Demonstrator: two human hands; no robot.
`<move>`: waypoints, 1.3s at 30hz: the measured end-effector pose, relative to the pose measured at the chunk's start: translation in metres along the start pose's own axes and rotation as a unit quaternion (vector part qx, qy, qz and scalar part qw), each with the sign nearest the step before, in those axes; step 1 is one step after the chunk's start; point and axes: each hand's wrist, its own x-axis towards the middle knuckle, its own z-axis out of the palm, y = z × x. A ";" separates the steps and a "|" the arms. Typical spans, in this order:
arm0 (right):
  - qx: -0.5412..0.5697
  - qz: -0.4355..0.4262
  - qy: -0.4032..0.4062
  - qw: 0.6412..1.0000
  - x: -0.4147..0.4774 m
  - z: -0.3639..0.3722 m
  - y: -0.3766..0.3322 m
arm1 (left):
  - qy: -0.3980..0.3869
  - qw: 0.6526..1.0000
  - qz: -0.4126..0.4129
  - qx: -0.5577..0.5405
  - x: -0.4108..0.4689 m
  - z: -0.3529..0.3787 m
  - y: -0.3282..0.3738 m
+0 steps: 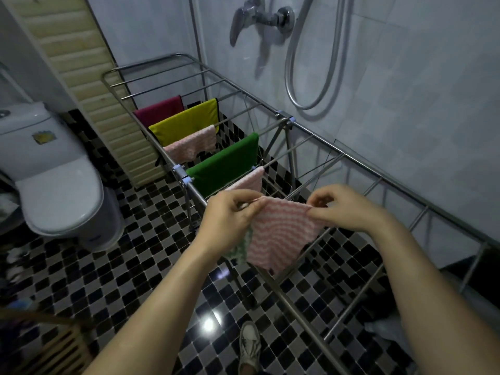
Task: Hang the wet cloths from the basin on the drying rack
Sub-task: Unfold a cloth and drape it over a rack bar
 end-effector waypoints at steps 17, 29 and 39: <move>0.067 0.070 0.171 0.980 0.127 0.049 0.009 | 0.129 0.964 -0.232 0.018 0.034 0.001 -0.088; 0.103 0.176 0.274 0.940 0.107 0.057 0.037 | 0.009 0.971 -0.185 0.154 0.031 0.003 -0.085; 0.178 0.183 0.177 0.950 0.100 0.066 0.056 | -0.068 0.962 -0.139 0.225 0.024 0.012 -0.083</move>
